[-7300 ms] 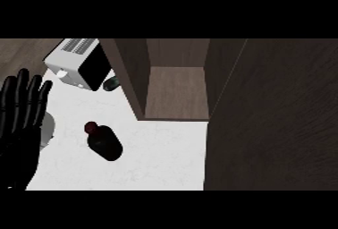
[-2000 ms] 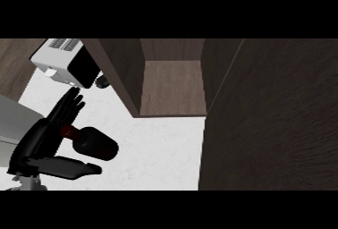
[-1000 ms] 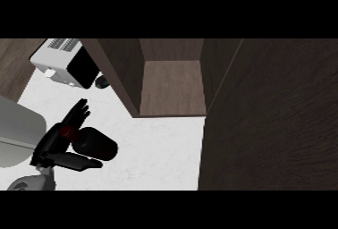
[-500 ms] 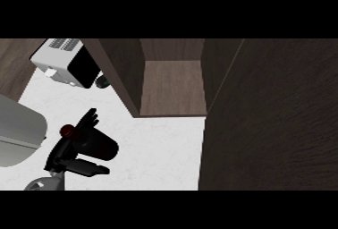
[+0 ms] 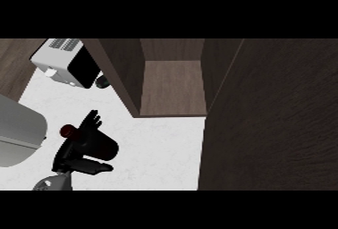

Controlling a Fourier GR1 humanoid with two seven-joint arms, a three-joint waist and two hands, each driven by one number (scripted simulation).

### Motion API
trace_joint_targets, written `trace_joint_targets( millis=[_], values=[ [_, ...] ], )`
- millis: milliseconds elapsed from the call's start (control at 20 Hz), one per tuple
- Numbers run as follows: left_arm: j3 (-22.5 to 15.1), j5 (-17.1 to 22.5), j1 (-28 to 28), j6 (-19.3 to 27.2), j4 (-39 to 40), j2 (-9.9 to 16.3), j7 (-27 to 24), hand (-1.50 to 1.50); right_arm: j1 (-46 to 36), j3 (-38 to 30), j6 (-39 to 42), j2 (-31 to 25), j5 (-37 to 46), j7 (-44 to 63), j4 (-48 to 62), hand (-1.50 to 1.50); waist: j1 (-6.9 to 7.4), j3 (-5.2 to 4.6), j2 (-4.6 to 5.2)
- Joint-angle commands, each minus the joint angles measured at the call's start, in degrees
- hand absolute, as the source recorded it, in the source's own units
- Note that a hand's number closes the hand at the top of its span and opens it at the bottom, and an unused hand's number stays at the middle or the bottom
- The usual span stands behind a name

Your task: Pick up the wine, place it into the cabinet and close the cabinet

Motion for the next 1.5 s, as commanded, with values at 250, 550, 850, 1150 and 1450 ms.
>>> trace_joint_targets(
  millis=[250, 550, 850, 1150, 1450],
  values=[
    [3.65, 6.28, -3.64, -2.25, 5.93, -2.94, 0.00, -1.50, -0.73, 0.69, -1.05, -0.16, 0.01, 6.21, -9.80, -1.50, 0.52, 0.02, 0.07],
    [1.37, 4.78, -4.17, -1.66, 8.16, -5.96, -1.82, -1.50, 2.08, 0.23, -0.47, -1.58, -0.57, 3.89, -11.32, -1.50, 0.42, 0.04, 0.04],
    [2.06, 4.53, -7.66, -1.31, 9.49, -4.16, -2.80, 1.50, -1.73, 0.59, -1.96, -0.48, 0.06, 8.35, -10.57, -1.50, 0.63, 0.00, 0.13],
    [-1.02, 0.70, -5.05, 0.48, 8.41, -5.33, -7.01, 1.50, 4.30, -1.74, 0.94, -2.09, -3.07, 0.78, -10.59, -1.50, 0.42, 0.07, 0.05],
    [1.83, 3.14, -0.92, 1.53, 4.58, -4.72, -11.96, 1.50, 5.01, -0.86, -0.01, -2.47, -2.18, 3.13, -12.38, -1.50, 0.59, 0.06, -0.14]
  ],
)
